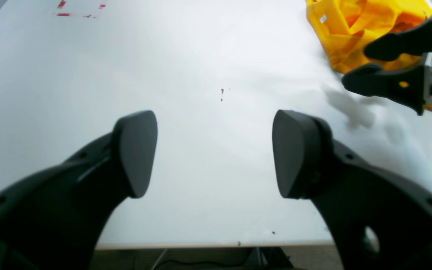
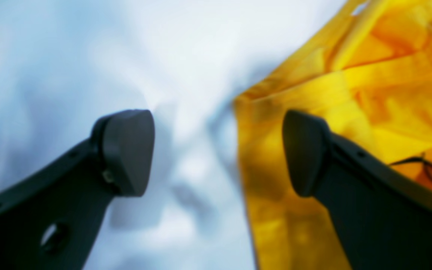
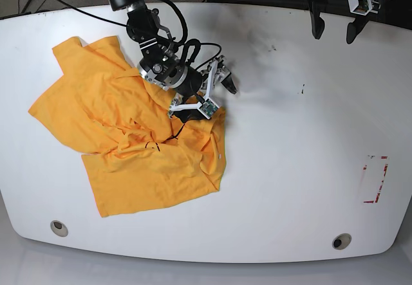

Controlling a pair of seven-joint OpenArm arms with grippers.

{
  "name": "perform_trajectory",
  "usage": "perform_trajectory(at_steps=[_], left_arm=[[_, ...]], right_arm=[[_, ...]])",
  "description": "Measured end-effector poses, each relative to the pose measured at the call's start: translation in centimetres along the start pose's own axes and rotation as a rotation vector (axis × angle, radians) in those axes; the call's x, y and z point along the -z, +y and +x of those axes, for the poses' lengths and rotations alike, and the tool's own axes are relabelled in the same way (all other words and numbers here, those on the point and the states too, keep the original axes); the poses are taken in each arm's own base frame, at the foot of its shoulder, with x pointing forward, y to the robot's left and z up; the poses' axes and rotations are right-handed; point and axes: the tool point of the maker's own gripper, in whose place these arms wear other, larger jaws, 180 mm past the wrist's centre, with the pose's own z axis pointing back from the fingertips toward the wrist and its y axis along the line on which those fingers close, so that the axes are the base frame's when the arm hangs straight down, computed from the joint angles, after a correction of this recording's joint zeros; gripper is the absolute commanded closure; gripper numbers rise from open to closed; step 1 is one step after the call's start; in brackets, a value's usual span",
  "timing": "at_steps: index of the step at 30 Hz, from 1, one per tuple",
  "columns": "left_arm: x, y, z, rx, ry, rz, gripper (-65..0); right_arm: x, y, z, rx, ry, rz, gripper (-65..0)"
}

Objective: Layout the t-shirt on the table in an organized manner, then fold the t-shirt properly
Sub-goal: 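Grasp an edge of the orange t-shirt with the right gripper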

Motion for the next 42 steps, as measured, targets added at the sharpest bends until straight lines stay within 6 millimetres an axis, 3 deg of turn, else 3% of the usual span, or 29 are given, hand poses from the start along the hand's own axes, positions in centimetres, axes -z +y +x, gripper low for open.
perform_trajectory(at_steps=[12, 18, 36, 40, 42], left_arm=[[0.4, 0.0, 0.3, 0.002, -0.014, -0.001, -44.0], [0.8, 0.1, 0.1, 0.004, 0.002, 0.001, -44.0], [1.2, 0.1, 0.2, 0.005, -0.001, 0.000, -44.0], [1.2, 0.1, 0.2, 0.005, -0.001, 0.000, -44.0], [1.2, 0.1, 0.2, 0.005, -0.002, 0.000, -44.0]], right_arm=[[0.8, -3.1, -0.7, -0.007, 0.013, -0.034, -49.9], [1.8, -2.8, -1.6, 0.032, -0.016, -0.010, -49.8], [2.7, -3.6, -1.8, 0.120, -0.140, -0.048, -49.0], [2.8, -4.0, -1.8, 0.129, -0.141, -0.080, -40.1], [2.8, -4.2, -1.8, 0.131, -0.139, -0.087, -32.7]])
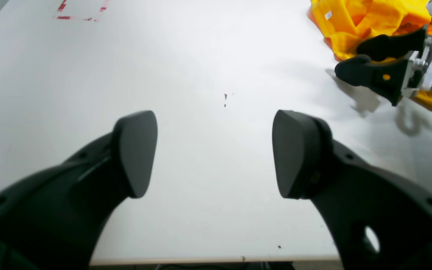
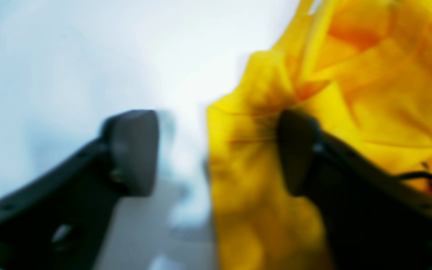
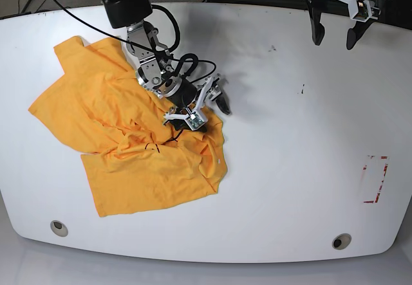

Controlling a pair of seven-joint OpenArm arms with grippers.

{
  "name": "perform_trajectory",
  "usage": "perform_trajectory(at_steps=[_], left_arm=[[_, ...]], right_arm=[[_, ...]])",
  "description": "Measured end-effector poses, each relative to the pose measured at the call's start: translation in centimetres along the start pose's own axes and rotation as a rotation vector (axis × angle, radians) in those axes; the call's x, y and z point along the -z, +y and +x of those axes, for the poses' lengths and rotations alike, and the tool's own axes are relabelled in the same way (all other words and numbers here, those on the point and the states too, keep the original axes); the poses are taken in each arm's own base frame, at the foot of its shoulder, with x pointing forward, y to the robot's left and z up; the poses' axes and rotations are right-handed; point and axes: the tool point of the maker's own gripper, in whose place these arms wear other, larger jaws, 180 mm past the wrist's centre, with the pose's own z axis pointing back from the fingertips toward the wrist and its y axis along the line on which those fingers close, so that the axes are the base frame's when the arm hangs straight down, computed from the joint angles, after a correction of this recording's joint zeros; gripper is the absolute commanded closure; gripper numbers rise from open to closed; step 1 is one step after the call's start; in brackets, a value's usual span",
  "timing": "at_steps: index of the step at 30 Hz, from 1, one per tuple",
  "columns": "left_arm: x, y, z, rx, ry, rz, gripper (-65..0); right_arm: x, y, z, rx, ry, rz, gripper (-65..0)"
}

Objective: Layout the t-shirt on the table in an organized manner, then fold the t-shirt properly
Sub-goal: 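Grasp an edge of the orange t-shirt with the right gripper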

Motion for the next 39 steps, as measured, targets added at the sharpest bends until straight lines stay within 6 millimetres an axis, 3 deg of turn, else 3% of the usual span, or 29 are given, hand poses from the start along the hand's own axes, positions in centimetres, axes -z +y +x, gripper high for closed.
perform_trajectory(at_steps=[4, 10, 16, 26, 31, 39], left_arm=[[0.0, 0.0, 0.0, 0.000, 0.000, 0.000, -44.0], [0.0, -0.1, 0.0, -0.001, 0.000, -0.003, -44.0], [0.0, 0.0, 0.0, 0.000, -0.001, -0.003, -44.0], [0.5, 0.1, 0.5, 0.019, -0.014, -0.018, -44.0], [0.9, -0.4, 0.3, 0.012, -0.010, -0.034, -44.3], [3.4, -2.9, -1.0, 0.006, 0.075, -0.124, -44.0]], right_arm=[[-0.1, -0.4, -0.2, 0.002, 0.006, -0.016, -14.6], [-0.1, -0.8, -0.2, 0.003, 0.007, -0.027, 0.0], [-0.5, -0.3, -0.1, -0.004, 0.016, -0.023, 0.0], [-3.0, 1.7, 0.5, -0.043, 0.076, -0.052, 0.0], [-3.8, 1.8, 4.6, -0.075, -0.029, -0.064, 0.0], [-4.8, 1.2, 10.6, -0.146, -0.153, -0.086, -0.5]])
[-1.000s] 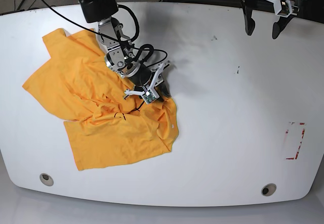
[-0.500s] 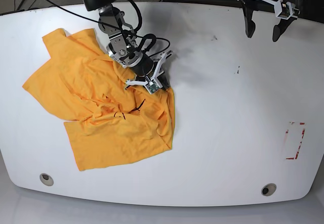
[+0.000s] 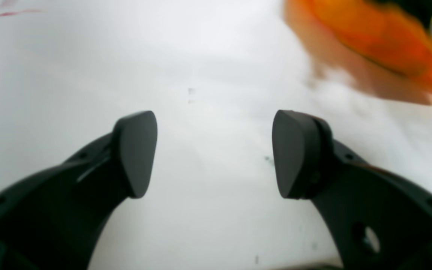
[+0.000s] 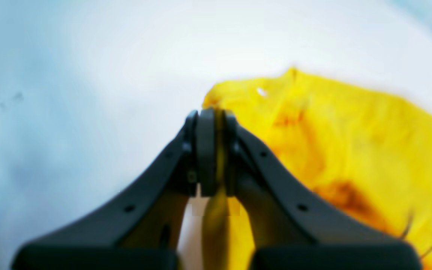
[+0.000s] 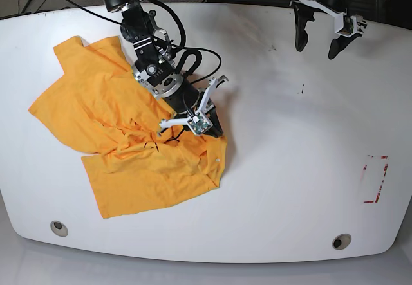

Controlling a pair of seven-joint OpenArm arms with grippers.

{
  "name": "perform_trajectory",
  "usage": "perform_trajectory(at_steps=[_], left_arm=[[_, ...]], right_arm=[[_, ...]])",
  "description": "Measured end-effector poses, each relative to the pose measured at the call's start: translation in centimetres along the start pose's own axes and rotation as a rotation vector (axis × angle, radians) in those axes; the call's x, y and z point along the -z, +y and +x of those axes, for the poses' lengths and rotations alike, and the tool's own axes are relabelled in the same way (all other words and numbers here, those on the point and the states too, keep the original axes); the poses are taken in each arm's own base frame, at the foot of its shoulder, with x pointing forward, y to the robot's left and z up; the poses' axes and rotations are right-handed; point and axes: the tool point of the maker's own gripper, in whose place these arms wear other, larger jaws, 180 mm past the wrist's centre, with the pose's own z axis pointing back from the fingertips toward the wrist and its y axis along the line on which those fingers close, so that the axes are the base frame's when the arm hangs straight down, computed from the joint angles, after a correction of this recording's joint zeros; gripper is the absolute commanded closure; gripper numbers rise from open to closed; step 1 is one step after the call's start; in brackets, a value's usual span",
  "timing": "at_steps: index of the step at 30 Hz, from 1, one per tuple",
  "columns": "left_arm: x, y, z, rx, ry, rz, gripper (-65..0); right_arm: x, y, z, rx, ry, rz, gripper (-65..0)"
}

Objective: Layout the t-shirt on the table in an organized manner, then fold the t-shirt properly
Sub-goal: 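Grasp an edge of the orange t-shirt with the right gripper, then lift the shirt with the right gripper and lower the left gripper onto it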

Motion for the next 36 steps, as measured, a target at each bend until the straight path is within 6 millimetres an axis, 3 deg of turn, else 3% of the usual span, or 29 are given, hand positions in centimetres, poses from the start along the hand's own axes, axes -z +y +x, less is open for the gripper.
perform_trajectory(at_steps=[7, 16, 26, 36], left_arm=[[2.0, -2.2, 0.3, -0.017, 0.003, -0.066, -44.4], [5.0, -5.1, 1.3, -0.018, 0.006, -0.154, -44.6], [7.4, -8.8, 2.7, -0.002, 0.002, -0.269, -44.6], [9.1, -10.3, 3.6, 0.019, -0.010, -0.318, -44.6]], right_arm=[[0.7, -2.3, 7.6, -0.071, -0.127, -0.049, -0.6], [1.7, -2.7, 16.3, -0.211, -0.282, -0.028, -0.6], [1.1, -4.2, 24.1, -0.349, -0.412, -0.058, -0.6], [-0.8, -6.1, 31.0, -0.460, -0.523, -0.113, -0.6]])
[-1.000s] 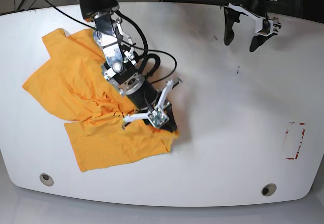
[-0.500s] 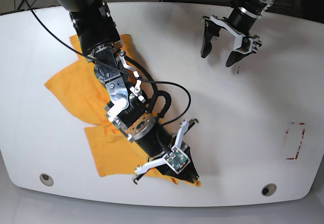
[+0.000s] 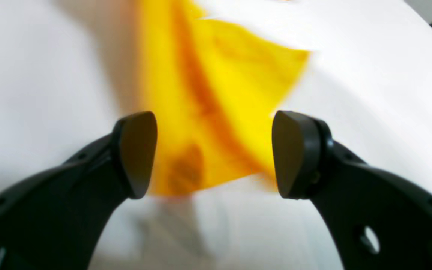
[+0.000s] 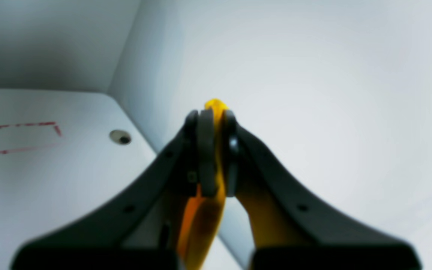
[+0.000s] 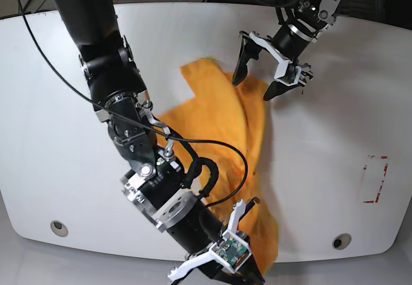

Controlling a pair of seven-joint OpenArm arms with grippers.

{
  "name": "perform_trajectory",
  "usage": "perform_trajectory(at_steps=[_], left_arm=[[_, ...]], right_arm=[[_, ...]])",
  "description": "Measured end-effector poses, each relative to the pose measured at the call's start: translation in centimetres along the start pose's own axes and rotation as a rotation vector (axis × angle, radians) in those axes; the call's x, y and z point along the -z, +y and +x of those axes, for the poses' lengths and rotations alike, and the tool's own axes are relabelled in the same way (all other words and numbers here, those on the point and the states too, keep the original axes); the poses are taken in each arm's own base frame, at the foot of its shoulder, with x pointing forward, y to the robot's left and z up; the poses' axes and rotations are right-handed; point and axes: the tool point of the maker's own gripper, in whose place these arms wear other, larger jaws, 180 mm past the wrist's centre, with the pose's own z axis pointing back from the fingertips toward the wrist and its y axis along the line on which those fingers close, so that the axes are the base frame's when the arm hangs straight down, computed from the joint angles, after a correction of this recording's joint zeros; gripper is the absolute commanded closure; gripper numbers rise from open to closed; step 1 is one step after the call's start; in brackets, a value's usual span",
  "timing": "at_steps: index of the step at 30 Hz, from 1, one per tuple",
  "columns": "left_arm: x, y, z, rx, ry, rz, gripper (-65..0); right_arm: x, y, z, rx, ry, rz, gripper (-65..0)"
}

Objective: Layout the t-shirt on the table in an organized manner, then fold the t-shirt properly
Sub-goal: 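Lift the shirt with the right gripper and lower the left gripper onto it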

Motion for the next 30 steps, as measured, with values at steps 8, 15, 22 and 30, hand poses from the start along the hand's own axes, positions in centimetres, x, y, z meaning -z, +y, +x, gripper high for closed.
perform_trajectory(at_steps=[8, 15, 22, 30], left_arm=[[0.4, 1.0, -1.4, 0.000, 0.037, 0.025, -44.6], [0.4, 1.1, -1.3, 0.000, 0.035, 0.027, -44.3], [0.2, 2.7, -0.8, -0.001, 0.020, 0.073, -44.2], [-1.4, 7.1, 0.1, -0.045, -0.026, 0.239, -44.3]], right_arm=[[0.5, -1.9, 2.0, -0.048, -0.018, -0.030, -0.6], [0.6, -1.9, 2.1, -0.049, -0.022, -0.028, -0.6], [0.3, -2.2, 1.6, -0.059, -0.004, -0.033, -0.6], [-0.2, -4.1, 1.1, -0.039, 0.011, -0.080, -0.6]])
